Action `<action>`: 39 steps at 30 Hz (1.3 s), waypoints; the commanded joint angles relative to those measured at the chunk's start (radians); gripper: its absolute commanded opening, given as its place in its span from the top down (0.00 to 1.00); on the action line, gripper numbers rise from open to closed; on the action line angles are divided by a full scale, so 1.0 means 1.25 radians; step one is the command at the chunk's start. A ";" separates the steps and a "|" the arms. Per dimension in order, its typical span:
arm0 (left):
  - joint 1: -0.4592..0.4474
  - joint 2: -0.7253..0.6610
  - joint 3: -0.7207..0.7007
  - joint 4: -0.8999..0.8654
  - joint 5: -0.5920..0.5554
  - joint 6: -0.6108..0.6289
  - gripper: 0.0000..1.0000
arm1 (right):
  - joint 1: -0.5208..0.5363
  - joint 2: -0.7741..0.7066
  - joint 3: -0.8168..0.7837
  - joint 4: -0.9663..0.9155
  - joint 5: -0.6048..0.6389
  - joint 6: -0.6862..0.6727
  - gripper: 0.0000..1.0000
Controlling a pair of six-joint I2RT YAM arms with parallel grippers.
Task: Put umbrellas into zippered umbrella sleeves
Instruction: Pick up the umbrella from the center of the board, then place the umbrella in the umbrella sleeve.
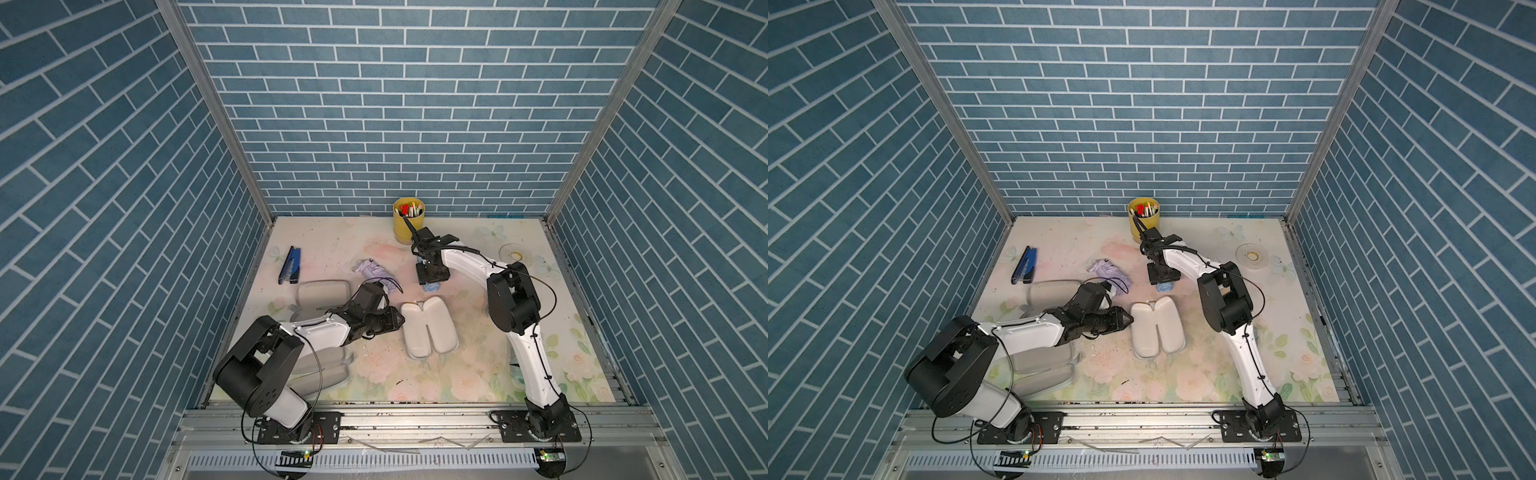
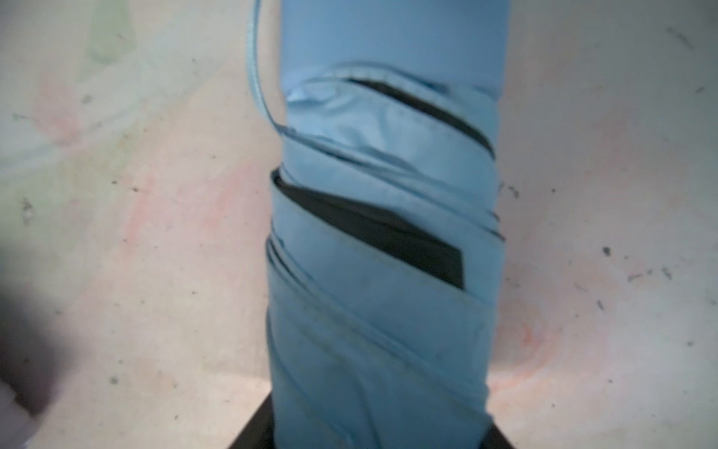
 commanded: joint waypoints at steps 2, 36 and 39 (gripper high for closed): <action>-0.004 0.023 -0.025 0.067 0.014 -0.029 0.62 | -0.001 -0.173 -0.068 -0.038 -0.051 -0.033 0.56; -0.192 0.073 -0.104 0.307 -0.168 -0.310 0.92 | 0.211 -0.490 -0.584 0.041 -0.215 0.273 0.78; -0.192 0.079 -0.096 0.308 -0.154 -0.302 0.95 | 0.211 -0.463 -0.551 0.056 -0.204 0.251 0.79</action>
